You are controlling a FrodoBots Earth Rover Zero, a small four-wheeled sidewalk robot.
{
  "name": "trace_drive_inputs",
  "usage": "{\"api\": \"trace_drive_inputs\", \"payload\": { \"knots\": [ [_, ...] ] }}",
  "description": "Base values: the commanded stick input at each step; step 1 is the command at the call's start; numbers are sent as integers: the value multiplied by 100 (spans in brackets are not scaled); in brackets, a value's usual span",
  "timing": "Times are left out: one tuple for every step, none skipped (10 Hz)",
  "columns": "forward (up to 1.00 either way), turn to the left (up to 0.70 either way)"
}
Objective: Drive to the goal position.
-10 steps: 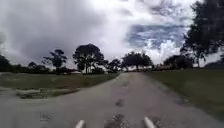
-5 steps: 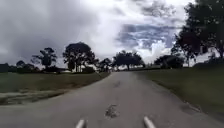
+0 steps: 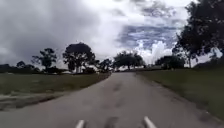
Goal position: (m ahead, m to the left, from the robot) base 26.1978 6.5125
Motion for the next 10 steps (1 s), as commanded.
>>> {"api": "trace_drive_inputs", "payload": {
  "knots": [
    [70,-34],
    [70,-19],
    [70,-2],
    [70,0],
    [70,0],
    [70,0],
    [70,0],
    [70,0],
    [70,0],
    [70,0]
  ]
}}
